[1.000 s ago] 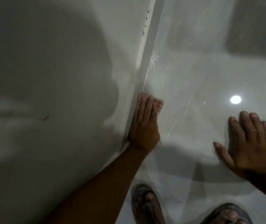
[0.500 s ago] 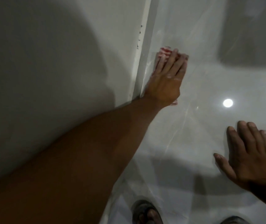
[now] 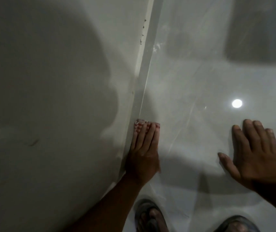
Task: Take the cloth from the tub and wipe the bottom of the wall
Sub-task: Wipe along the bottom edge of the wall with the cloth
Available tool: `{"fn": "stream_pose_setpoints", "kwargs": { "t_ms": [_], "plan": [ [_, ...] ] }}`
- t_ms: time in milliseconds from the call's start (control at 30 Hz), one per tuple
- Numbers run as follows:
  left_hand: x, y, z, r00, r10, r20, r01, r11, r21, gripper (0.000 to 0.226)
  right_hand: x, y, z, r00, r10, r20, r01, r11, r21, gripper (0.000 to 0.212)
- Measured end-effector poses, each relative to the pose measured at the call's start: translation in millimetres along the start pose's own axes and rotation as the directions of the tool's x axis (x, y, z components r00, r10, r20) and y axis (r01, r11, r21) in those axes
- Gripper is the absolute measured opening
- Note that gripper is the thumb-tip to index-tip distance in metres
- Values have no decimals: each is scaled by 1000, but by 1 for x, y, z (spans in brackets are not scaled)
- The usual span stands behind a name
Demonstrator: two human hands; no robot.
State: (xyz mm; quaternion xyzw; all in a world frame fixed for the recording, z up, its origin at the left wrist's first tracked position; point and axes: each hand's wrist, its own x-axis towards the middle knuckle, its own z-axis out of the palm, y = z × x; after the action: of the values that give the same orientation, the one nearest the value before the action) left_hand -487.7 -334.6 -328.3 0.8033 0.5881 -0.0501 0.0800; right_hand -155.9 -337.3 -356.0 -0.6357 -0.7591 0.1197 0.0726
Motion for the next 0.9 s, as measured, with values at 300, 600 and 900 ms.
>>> {"fn": "stream_pose_setpoints", "kwargs": {
  "t_ms": [300,600,900],
  "plan": [
    [255,-14,-45,995,-19,-94,15,999,-39,99,-3,3,4,1000,13,12,-13,1000,19,93],
    [18,5,-8,995,-84,-62,81,996,-48,96,2,-3,-1,1000,-5,-26,6,1000,16,90],
    [95,-6,-28,998,39,-52,-42,997,-64,118,-3,2,3,1000,-25,-19,25,999,30,90]
  ]
}}
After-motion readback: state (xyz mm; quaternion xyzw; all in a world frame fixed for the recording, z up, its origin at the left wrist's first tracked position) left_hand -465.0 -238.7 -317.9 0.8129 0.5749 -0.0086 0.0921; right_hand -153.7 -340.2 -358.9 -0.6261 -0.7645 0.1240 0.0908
